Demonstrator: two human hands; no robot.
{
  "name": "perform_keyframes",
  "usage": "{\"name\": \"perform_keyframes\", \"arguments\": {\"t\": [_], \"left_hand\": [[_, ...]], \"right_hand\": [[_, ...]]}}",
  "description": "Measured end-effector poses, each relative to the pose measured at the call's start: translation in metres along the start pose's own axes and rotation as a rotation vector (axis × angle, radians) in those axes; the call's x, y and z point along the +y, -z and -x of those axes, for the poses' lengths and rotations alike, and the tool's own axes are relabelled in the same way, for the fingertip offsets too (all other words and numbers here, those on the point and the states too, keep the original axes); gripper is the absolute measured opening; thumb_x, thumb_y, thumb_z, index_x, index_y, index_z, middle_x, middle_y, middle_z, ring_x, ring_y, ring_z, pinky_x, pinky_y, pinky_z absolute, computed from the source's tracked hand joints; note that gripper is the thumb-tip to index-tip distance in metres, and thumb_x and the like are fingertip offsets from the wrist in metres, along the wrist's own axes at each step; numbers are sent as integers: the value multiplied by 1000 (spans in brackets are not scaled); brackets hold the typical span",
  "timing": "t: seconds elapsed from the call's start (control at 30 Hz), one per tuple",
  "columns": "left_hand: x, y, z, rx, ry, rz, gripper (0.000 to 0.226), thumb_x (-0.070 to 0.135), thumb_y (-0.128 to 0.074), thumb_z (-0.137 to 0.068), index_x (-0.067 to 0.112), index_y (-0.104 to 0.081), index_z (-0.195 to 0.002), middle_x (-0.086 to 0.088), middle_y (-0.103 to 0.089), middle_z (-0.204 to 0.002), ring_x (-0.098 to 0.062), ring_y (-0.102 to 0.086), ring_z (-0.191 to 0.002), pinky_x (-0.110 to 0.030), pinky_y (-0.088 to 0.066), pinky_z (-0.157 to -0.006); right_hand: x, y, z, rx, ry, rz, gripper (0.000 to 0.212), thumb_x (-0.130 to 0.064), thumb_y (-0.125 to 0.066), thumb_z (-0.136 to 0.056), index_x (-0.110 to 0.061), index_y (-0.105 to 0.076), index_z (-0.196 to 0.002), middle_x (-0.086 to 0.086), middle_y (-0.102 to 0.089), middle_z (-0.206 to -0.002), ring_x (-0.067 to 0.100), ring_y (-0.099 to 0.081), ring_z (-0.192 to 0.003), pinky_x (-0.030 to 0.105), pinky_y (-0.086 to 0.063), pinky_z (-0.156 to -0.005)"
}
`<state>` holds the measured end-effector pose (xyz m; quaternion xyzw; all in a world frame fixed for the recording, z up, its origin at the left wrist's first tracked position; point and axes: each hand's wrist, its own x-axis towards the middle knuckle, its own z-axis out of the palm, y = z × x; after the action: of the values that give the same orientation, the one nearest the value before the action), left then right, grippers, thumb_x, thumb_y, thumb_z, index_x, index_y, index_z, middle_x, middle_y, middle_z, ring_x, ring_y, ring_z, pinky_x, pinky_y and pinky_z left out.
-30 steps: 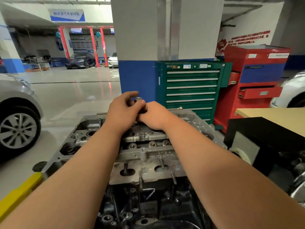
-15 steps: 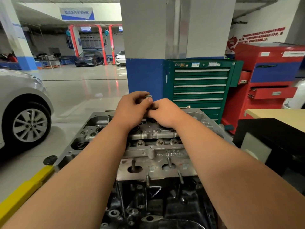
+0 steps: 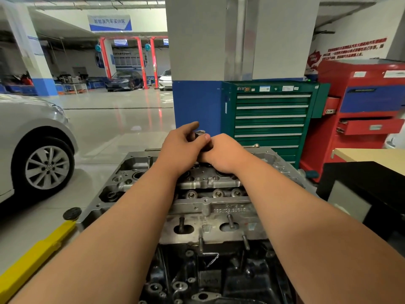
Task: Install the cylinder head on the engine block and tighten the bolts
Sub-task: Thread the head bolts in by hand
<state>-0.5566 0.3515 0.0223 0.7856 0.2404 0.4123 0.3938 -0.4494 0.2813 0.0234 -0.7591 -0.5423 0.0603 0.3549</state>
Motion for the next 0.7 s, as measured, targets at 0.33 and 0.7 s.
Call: {"name": "perform_keyframes", "arguments": {"t": [0.33, 0.7], "left_hand": [[-2, -2, -3, 76, 3, -35, 23, 31, -72, -84, 10, -63, -79, -3, -68, -81, -19, -62, -78, -31, -50, -71], [15, -18, -4, -3, 172, 41, 17, 20, -46, -95, 14, -57, -107, -3, -64, -104, -21, -61, -95, -37, -47, -83]], "right_hand": [[-1, -6, -1, 34, -2, 17, 19, -23, -61, -81, -5, -68, -81, 14, -65, -71, 21, -52, -61, 31, -41, -54], [16, 7, -3, 461, -194, -270, 20, -11, -46, -91, -16, -64, -98, 0, -64, -101, 19, -58, -92, 26, -43, -74]]}}
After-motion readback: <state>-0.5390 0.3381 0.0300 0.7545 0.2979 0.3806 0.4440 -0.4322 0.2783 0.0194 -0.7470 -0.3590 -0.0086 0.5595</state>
